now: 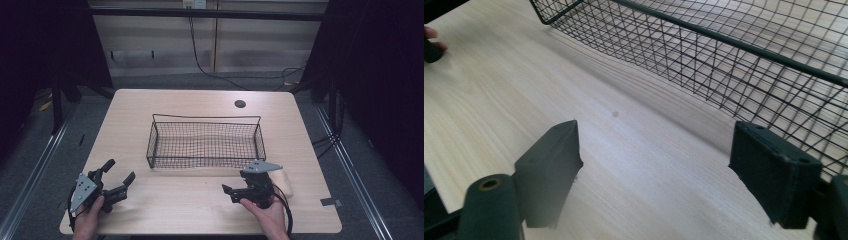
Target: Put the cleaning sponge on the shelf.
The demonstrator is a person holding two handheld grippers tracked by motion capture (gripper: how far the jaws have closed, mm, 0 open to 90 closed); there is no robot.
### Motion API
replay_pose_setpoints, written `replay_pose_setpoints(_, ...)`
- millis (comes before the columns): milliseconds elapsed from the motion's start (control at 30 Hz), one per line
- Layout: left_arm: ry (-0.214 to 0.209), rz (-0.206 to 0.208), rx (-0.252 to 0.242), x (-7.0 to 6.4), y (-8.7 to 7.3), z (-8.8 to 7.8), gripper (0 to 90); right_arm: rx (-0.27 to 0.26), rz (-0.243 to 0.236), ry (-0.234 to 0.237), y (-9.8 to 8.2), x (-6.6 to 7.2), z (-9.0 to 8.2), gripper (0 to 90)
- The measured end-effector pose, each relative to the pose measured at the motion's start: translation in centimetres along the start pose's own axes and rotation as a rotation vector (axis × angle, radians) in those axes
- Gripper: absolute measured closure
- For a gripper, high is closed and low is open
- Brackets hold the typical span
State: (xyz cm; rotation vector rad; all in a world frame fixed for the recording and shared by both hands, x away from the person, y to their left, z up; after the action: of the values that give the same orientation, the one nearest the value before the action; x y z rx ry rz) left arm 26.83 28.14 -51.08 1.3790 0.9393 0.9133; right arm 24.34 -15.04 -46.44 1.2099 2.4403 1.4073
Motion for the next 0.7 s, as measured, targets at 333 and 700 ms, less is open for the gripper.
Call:
replay_pose_setpoints(333,-0.002,-0.001,-0.001,0.0,0.0,0.0,15.7,-0.023,0.031,0.025,0.1,-0.1,-0.5,20.8)
replay_pose_setpoints(700,-0.002,-0.001,-0.002,0.0,0.0,0.0,15.6,-0.018,0.06,0.051,0.4,-0.2,-1.6,23.9)
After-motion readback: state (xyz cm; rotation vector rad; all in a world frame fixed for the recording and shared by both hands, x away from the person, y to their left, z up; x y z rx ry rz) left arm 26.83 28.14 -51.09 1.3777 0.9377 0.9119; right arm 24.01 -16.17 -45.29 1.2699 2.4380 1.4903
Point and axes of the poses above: each handheld gripper's, and its own axes: z roughly forward along the jaws, y roughly out of its top, x roughly to its left, the point moved 2 cm from there along z, roughly forward along the jaws, and after that the axes turned 13 degrees about y, right-handed, at the moved point
